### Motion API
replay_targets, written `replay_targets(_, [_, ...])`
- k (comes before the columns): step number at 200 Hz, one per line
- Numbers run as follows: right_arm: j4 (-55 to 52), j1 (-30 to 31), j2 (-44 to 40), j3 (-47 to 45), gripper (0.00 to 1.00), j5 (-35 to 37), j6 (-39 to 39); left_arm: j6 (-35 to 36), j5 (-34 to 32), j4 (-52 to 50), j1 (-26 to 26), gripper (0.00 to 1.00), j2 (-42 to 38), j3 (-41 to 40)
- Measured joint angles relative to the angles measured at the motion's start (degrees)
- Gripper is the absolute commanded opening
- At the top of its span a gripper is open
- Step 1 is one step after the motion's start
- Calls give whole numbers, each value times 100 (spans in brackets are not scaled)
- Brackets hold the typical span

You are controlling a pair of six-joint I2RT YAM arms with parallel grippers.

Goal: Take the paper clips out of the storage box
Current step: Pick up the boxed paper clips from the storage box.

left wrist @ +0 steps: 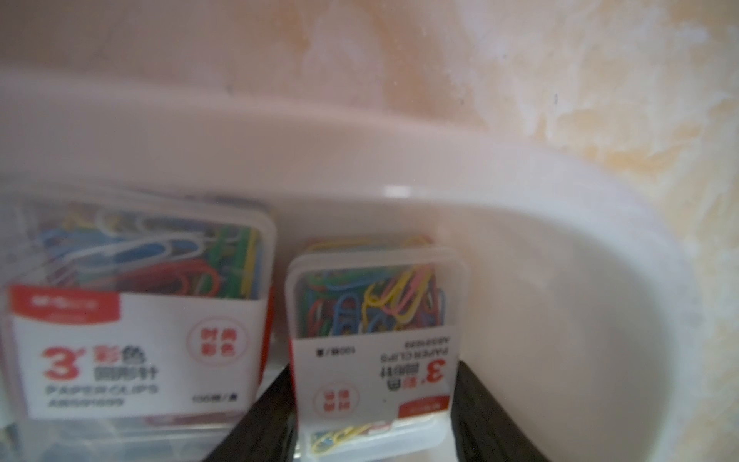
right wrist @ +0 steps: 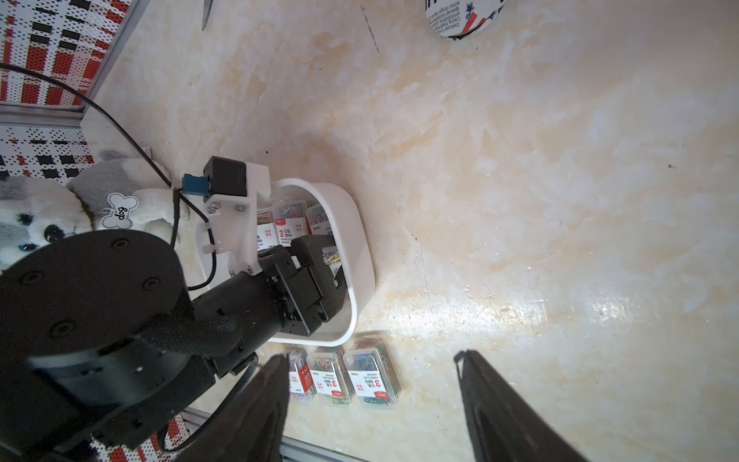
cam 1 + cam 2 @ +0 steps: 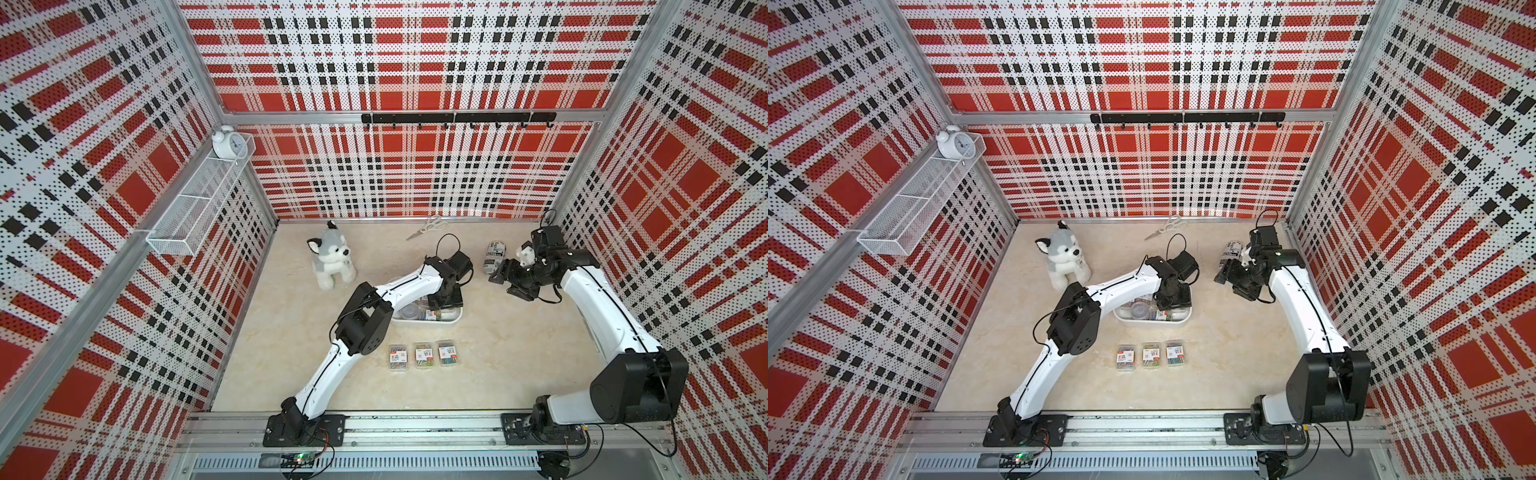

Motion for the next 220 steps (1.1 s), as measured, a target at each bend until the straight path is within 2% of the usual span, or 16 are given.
replay_targets(59, [2,0,94,0,72,-2,0,2,-63,-72,-7,57,0,33])
replay_targets(134, [2,0,127,0,71,-13,0,20,-199,-315,-7,57,31,404])
replay_targets(220, [4,0,175,0,71,-74,2,39,-258,-411,4,57,7,431])
